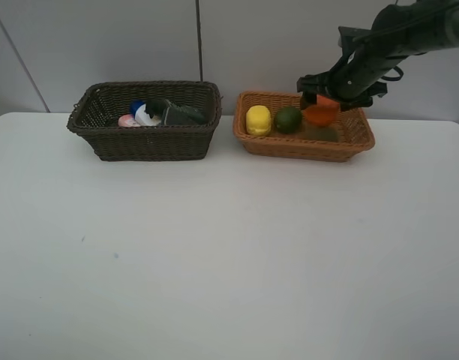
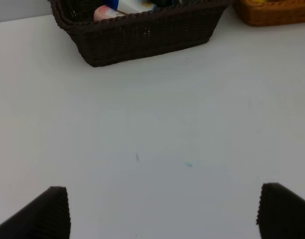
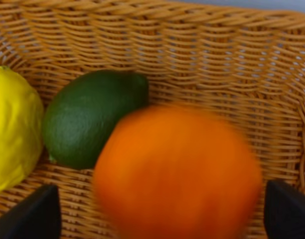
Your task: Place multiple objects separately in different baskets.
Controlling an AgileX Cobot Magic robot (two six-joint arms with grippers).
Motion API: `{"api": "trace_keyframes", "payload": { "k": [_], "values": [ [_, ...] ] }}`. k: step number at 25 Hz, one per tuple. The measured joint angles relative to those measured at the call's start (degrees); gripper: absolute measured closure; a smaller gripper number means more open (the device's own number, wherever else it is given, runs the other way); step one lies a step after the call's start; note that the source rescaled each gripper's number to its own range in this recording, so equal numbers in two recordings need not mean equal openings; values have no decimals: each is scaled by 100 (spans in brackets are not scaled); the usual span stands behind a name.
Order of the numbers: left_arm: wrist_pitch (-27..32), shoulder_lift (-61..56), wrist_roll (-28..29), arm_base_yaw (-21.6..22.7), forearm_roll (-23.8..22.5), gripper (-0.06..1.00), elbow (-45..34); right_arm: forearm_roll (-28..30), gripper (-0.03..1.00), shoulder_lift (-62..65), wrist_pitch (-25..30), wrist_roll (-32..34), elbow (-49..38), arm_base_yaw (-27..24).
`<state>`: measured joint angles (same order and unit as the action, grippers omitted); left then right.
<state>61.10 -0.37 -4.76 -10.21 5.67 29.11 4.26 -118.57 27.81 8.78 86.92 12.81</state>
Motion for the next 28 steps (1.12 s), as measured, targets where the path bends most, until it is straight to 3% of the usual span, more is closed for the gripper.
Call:
{"api": "trace_keyframes", "payload": {
  "k": [3,9,14,20,28],
  "values": [
    [0,0,0,0,0,-3,0,0,-1,8,130,5,11,0],
    [0,0,0,0,0,-3,0,26,-3,554,1221,229,11,-89],
    [0,0,0,0,0,-3,0,306,-3,1554,1764,276,-186,-586],
    [0,0,0,0,0,-3,0,553,-3,3082,2032,275,-1441,-1643],
    [0,0,0,0,0,-3,0,450,-3,6334,2743,270,-3445,-1789]
  ]
}}
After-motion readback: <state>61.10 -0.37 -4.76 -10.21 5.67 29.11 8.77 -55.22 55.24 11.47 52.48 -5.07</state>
